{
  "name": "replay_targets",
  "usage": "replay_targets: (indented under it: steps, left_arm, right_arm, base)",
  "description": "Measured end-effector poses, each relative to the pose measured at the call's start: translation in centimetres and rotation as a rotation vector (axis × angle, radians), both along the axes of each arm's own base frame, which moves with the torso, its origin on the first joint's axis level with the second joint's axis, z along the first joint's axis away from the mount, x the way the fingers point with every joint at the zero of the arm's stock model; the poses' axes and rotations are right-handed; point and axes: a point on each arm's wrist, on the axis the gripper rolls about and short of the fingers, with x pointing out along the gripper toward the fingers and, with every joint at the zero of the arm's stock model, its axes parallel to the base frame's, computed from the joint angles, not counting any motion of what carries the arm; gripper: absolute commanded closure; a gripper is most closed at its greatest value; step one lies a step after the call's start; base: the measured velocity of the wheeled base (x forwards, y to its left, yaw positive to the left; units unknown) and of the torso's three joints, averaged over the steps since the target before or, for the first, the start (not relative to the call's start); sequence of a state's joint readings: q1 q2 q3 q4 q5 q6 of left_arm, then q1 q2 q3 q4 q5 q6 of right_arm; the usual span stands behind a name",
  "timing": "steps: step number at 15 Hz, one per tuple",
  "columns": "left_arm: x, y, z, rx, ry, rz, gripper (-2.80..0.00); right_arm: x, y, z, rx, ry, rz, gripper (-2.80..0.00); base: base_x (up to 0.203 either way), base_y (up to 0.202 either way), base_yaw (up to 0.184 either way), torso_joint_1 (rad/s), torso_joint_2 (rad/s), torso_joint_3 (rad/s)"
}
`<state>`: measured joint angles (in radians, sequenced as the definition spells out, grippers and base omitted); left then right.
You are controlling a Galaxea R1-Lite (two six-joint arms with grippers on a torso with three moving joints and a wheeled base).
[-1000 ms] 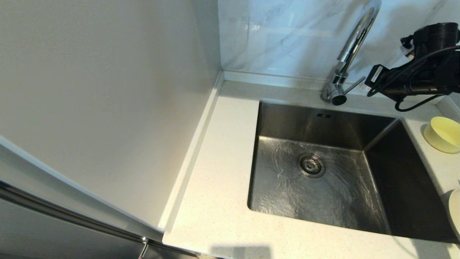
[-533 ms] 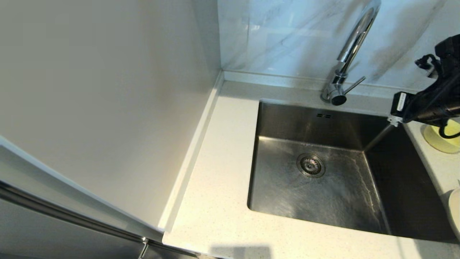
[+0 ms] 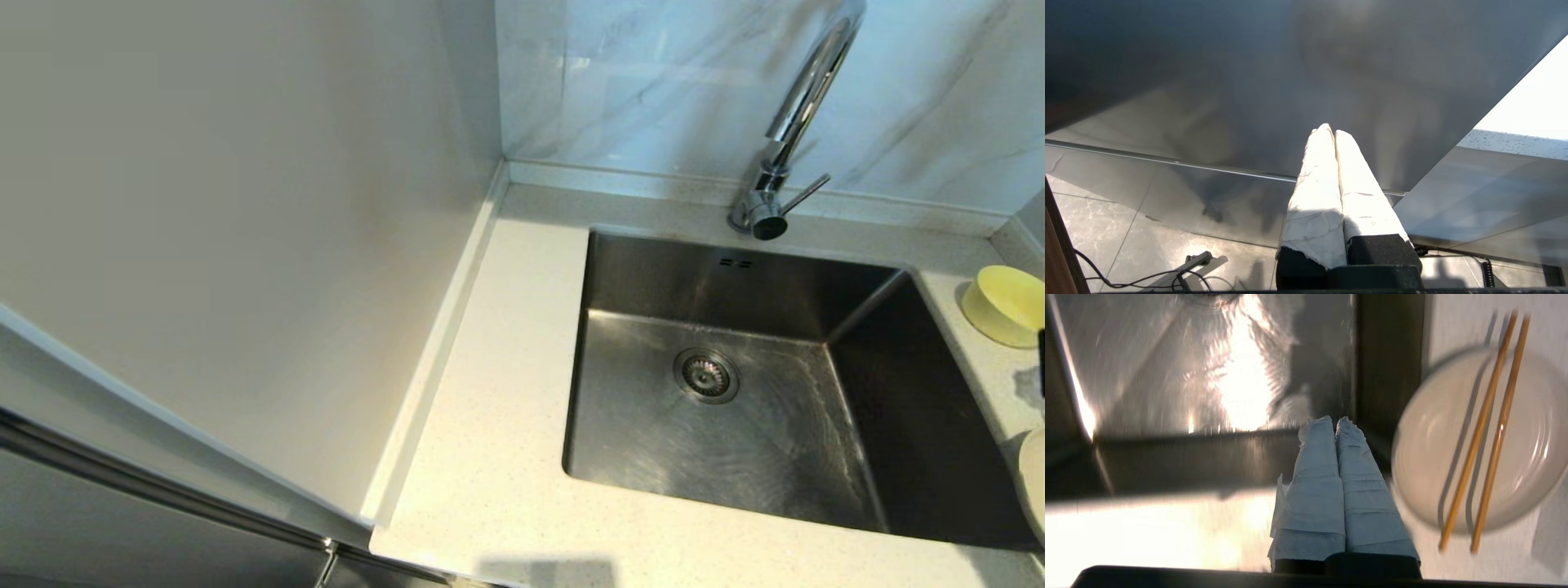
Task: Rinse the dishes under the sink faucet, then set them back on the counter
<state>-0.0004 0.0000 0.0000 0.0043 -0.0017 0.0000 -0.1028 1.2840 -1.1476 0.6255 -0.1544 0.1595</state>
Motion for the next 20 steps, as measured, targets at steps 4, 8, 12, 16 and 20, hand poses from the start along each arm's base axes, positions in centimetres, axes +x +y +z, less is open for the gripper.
replay_targets:
  steps: [4,8,12,16,20]
  left_arm:
    - [0.0,0.0,0.0,0.000,0.000,0.000,0.00]
    - [0.0,0.0,0.0,0.000,0.000,0.000,0.00]
    - [0.0,0.0,0.0,0.000,0.000,0.001,0.00]
    - [0.0,0.0,0.0,0.000,0.000,0.000,0.00]
    - [0.0,0.0,0.0,0.000,0.000,0.000,0.00]
  right_arm:
    - [-8.1,0.9,-1.3,-0.003,-0.093,0.040,0.00]
    - [-14.8,1.6,-3.7,-0.053,-0.214,0.080,0.00]
    - [-19.4,2.3,-7.0,-0.091,-0.329,0.213,0.00]
    - [-21.1,2.6,-9.6,-0.090,-0.365,0.296,0.00]
    - [-21.6,2.4,-10.7,-0.066,-0.386,0.338,0.00]
  base:
    - [0.000,0.000,0.000,0.000,0.00,0.000]
    - [0.000,0.000,0.000,0.000,0.00,0.000]
    - [0.000,0.000,0.000,0.000,0.00,0.000]
    - [0.000,0.000,0.000,0.000,0.00,0.000]
    - [0.000,0.000,0.000,0.000,0.00,0.000]
